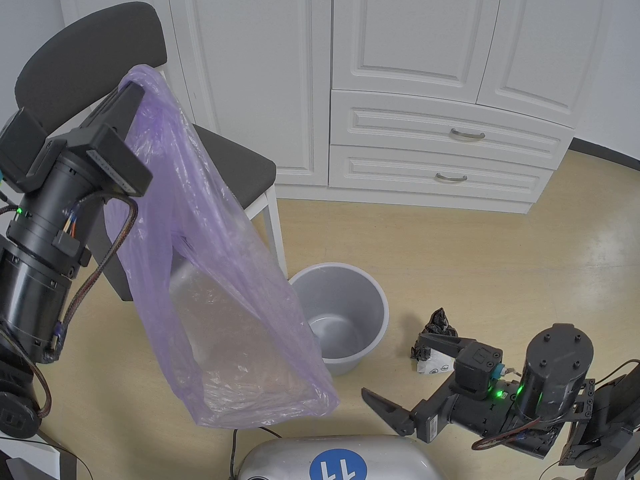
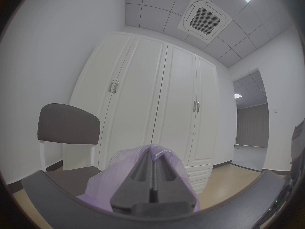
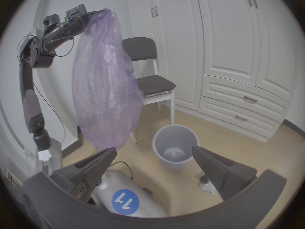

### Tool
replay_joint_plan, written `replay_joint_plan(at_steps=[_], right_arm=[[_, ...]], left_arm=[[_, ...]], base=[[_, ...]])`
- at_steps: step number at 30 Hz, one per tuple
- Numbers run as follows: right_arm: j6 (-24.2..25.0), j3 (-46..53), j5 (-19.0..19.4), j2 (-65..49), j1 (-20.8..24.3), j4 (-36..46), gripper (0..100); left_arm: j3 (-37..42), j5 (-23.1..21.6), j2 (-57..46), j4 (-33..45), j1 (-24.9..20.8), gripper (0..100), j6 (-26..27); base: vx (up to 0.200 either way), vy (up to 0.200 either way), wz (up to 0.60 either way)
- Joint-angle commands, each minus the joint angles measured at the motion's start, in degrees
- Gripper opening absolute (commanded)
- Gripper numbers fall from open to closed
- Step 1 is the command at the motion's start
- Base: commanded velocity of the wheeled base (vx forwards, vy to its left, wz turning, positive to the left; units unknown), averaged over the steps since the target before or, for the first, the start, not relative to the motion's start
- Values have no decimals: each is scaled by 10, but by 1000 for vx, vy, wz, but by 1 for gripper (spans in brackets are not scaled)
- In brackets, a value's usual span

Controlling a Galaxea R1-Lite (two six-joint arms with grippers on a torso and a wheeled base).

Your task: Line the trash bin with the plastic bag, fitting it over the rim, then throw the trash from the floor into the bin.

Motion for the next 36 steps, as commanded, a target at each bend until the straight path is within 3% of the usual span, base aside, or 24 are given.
replay_joint_plan(at_steps=[1, 4, 15, 23, 30, 32, 36], right_arm=[[127, -29, 53, 59, 40, 22, 100], [153, -33, 77, 88, 33, 15, 100], [155, -40, 72, 142, 55, 12, 100], [233, -53, 67, 239, 76, -120, 100], [260, -63, 67, 283, 81, -193, 100], [306, -88, 61, 313, 87, -242, 100], [333, -109, 41, 343, 93, -269, 100]], left_arm=[[-6, -1, -19, 1, 18, 0, 11], [-6, 0, -23, 0, 18, 0, 14], [-2, 0, 8, -7, 18, 0, 29], [-6, 0, 16, -9, 15, 0, 28], [-9, 0, 16, -20, 13, 0, 28], [-13, 1, 19, -26, 12, 0, 29], [-13, 1, 19, -27, 12, 0, 29]], base=[[0, 0, 0], [0, 0, 0], [0, 0, 0], [0, 0, 0], [0, 0, 0], [0, 0, 0], [0, 0, 0]])
